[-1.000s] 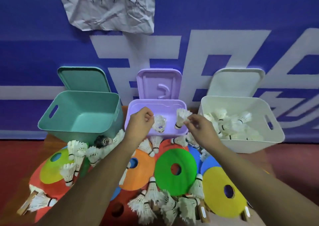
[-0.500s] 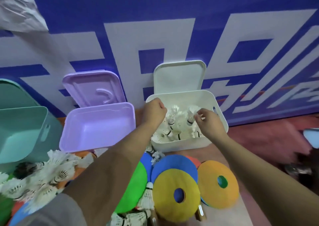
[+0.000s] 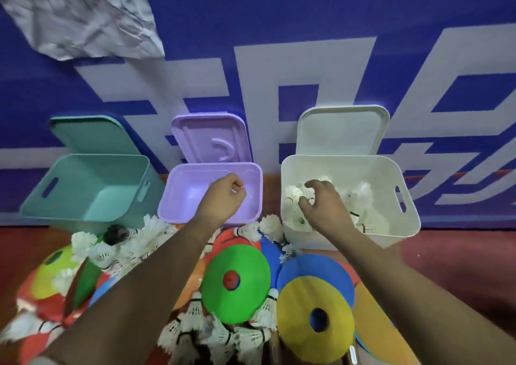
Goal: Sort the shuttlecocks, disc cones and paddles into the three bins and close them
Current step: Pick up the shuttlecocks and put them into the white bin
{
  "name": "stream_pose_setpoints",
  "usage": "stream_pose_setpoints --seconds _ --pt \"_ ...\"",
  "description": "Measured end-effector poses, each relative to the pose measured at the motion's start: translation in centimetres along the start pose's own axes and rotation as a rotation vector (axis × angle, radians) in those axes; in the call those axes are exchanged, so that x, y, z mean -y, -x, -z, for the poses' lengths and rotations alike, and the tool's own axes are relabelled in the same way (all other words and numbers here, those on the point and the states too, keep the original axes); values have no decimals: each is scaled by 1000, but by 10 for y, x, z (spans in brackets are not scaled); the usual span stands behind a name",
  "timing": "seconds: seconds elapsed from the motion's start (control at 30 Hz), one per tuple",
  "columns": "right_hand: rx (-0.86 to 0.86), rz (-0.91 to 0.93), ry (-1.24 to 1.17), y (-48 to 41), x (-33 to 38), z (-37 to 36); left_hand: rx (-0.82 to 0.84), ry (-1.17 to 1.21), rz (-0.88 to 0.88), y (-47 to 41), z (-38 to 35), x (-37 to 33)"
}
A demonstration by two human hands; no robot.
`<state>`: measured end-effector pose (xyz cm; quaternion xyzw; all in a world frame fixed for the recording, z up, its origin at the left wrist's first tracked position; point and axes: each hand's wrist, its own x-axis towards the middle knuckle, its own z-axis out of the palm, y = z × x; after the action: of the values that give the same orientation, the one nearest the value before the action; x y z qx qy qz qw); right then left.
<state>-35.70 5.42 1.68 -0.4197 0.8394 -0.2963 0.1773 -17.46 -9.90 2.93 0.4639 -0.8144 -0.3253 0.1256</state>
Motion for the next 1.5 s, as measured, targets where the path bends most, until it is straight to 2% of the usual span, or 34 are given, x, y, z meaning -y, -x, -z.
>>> stream_pose_setpoints --seconds 0.13,0.33,0.4,0.53,0.73,0.87,0.97,1.07,1.13,1.2,1.33,1.5 --pt "116 140 -29 6 61 -49 -66 -37 92 38 62 71" --pt "260 200 -23 25 148 -137 -116 -97 250 84 129 176" --pt "316 219 -9 32 169 -166 -109 -100 230 93 139 206" --pt "402 237 58 39 191 -213 61 -191 178 99 141 249" --pt "482 149 226 33 185 -257 268 -170 23 94 113 267" --pt "529 161 257 26 184 -271 357 -307 -47 95 91 279" --pt "500 170 271 22 181 -279 456 -523 -152 99 81 289" --pt "479 183 322 22 175 -282 409 -561 -206 100 76 289" --pt "429 176 327 24 173 -275 334 -450 -205 100 81 283" --pt "357 153 289 29 172 -262 274 -234 -153 98 90 275" --pt "168 171 125 48 164 -221 153 263 87 83 113 249" --pt "-80 89 -4 78 148 -158 48 521 117 45 104 194"
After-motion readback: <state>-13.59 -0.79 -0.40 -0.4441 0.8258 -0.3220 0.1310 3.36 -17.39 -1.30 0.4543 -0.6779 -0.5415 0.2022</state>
